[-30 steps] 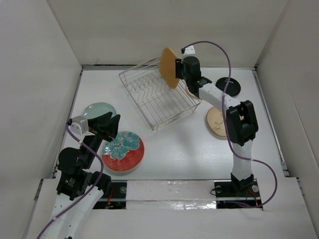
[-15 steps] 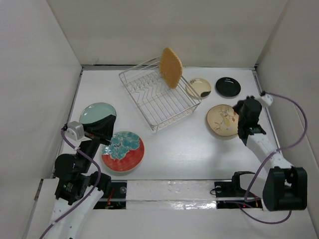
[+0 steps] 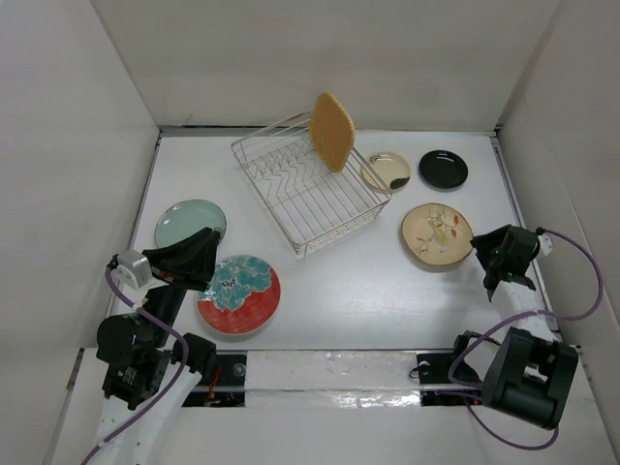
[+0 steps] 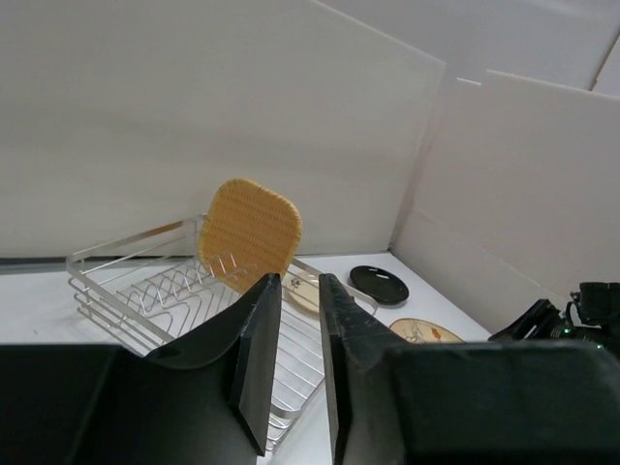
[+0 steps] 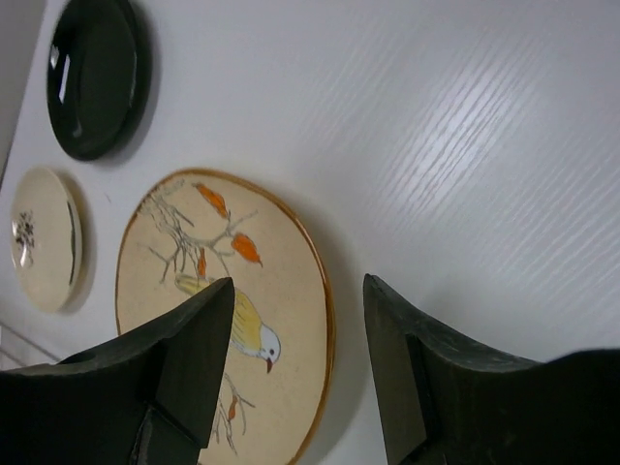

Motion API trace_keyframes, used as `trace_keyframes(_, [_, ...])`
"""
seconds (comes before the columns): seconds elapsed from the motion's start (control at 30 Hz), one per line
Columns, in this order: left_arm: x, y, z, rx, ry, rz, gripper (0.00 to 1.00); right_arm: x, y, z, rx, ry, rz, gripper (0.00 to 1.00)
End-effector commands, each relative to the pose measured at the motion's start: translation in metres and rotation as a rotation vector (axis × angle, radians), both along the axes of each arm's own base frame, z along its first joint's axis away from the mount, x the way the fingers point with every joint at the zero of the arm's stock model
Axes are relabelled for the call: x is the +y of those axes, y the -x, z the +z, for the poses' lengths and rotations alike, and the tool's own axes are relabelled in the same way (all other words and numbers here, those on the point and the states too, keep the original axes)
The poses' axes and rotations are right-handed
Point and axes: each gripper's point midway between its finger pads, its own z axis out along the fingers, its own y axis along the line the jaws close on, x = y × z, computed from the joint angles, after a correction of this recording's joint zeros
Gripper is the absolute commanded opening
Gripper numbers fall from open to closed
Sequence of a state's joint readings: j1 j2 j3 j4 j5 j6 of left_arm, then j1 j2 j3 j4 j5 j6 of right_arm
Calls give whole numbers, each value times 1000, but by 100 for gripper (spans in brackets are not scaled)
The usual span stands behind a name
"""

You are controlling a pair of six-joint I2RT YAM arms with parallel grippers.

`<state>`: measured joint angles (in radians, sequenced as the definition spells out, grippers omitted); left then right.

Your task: Load the plates into the dish rack

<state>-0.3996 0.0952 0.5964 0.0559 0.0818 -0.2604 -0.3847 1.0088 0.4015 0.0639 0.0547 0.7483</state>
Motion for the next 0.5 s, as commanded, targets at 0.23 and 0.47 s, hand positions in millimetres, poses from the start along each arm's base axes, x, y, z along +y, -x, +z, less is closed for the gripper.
trace_keyframes(0.23, [6, 10, 15, -64, 29, 8, 25, 53, -19, -39, 51, -222, 317, 58])
trace_keyframes(0.47, [7, 8, 14, -58, 28, 16, 26, 59, -27, -63, 64, -303, 332, 30])
